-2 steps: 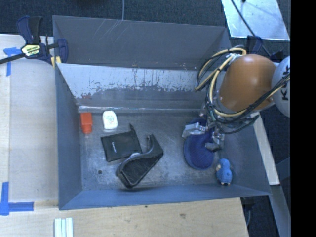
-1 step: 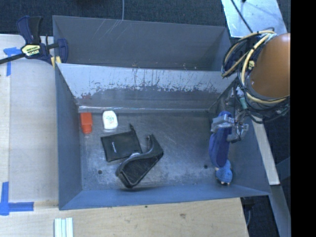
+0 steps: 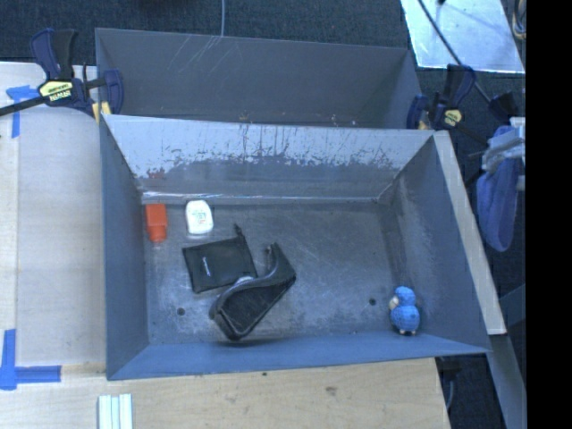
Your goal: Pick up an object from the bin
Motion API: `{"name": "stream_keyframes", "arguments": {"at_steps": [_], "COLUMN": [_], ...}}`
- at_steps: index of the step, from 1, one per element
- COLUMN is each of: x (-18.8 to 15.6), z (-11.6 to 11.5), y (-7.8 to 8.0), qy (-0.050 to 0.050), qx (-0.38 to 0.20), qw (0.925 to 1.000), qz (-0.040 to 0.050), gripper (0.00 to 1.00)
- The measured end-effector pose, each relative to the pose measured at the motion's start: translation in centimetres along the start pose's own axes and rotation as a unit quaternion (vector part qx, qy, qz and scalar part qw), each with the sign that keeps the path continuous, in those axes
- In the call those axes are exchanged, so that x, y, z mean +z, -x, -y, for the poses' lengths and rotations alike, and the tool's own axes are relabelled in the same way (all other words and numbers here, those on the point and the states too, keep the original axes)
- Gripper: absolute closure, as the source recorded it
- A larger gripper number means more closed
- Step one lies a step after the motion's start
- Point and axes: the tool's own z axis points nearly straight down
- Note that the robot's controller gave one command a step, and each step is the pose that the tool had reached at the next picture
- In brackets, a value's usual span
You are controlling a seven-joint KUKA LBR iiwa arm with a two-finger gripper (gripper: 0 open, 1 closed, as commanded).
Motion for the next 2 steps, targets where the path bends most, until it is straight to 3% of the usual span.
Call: {"name": "stream_keyframes", "arguments": {"at_steps": [1,2], "x": [4.1,7.4], "z": [0.5,1.6], "y": [0.6,2.8], "qy": [0.007,0.007], "qx": [-0.175,-0.391], "qw": [0.9845,0.9202], "qz": [0.0011,0.0028], "gripper": [1.0,1.0]}}
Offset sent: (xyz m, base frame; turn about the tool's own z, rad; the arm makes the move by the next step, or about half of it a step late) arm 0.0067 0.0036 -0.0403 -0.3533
